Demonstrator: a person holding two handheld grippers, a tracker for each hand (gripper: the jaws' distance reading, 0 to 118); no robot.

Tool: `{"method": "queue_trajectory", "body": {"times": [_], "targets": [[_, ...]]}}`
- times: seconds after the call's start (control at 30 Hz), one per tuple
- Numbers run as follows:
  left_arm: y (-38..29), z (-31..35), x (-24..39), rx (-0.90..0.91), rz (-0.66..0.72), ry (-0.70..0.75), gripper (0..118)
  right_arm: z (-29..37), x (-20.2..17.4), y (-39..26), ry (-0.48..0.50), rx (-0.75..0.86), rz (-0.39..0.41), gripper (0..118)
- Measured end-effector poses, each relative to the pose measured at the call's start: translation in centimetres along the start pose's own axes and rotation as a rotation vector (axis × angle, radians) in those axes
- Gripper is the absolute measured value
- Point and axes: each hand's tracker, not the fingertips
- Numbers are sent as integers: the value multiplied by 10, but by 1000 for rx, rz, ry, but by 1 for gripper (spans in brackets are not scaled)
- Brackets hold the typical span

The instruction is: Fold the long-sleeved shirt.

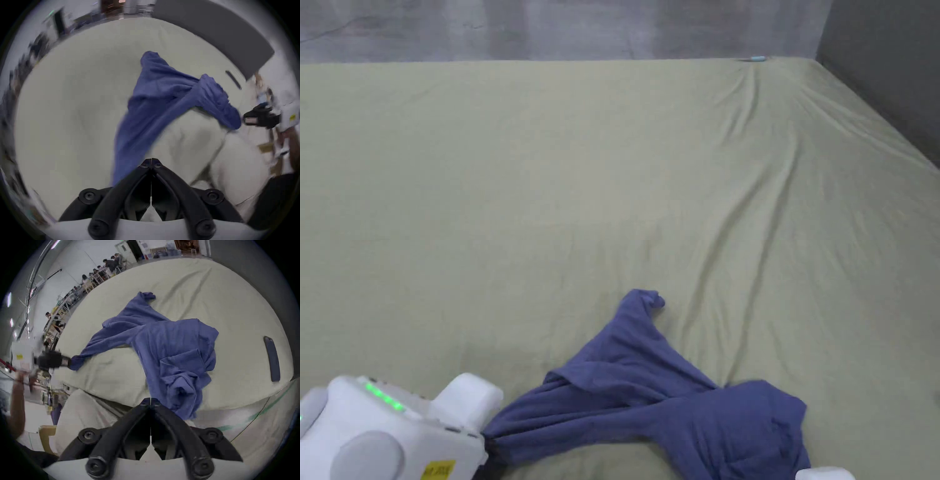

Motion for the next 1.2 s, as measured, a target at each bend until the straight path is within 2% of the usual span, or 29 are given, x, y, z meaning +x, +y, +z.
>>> {"method": "queue_trajectory", "body": {"times": [0.03, 0.1, 0.2, 0.23, 0.27, 0.3, 0.33, 0.37, 0.4, 0.5, 0.57, 0.6, 0.67, 0.7, 0.73, 0.87, 0.93, 0.97, 1.03, 1.13, 1.17, 1.2], "targets": [[18, 0, -1, -19, -81, 62, 0, 1, -6, -6, -4, 0, 0, 0], [54, 3, -2, 22, -139, 148, 0, 3, 4, -6, -2, -1, -26, 0], [112, -8, -8, 94, -44, -5, 0, 0, 17, -13, 15, -3, -110, 0], [132, -19, -10, 126, -3, -26, 25, -2, 21, -13, 6, -7, -119, 0], [147, -31, -10, 140, 32, -32, 56, -2, 23, -13, -4, -10, -123, 0], [165, -47, -10, 134, 64, -22, 94, -1, 22, -19, -20, -8, -125, 0], [181, -65, -11, 115, 93, -10, 117, 1, 23, -21, -30, -3, -127, 0], [194, -82, -11, 93, 119, -10, 111, 3, 25, -24, -33, 1, -130, 0], [208, -98, -11, 72, 109, -11, 110, 5, 27, -27, -32, 2, -138, 0], [233, -134, -17, 75, 204, 74, 110, 9, 33, -38, -21, -13, -185, 0], [242, -149, -22, 85, 284, 45, 109, 10, 38, -45, -17, -23, -209, 0], [244, -152, -21, 85, 305, 16, 101, 10, 41, -47, -15, -28, -216, 0], [248, -164, -20, 34, 302, 15, 16, 7, 44, -46, -16, -38, -223, 0], [246, -166, -16, -3, 262, 40, 10, 6, 44, -46, -21, -40, -220, 0], [244, -167, -12, -24, 219, 82, 8, 5, 45, -44, -23, -41, -223, 0], [242, -147, -6, 26, 226, 87, 5, 2, 43, -30, -45, -21, -204, 0], [240, -135, -11, 48, 257, 32, 5, -1, 44, -18, -34, -7, -218, 2], [238, -126, -14, 62, 313, -25, 5, -5, 47, -9, -18, 16, -227, 33], [233, -105, -12, 84, 353, -66, 5, -15, 47, 5, -66, 40, -267, 117], [228, -80, -5, 105, 307, -53, 5, -30, 47, 22, -52, 37, -256, 118], [226, -74, -4, 120, 293, -42, 5, -39, 45, 26, -31, -7, -263, 113], [224, -68, -4, 124, 297, -44, 5, -50, 44, 27, -28, -53, -252, 90]]}}
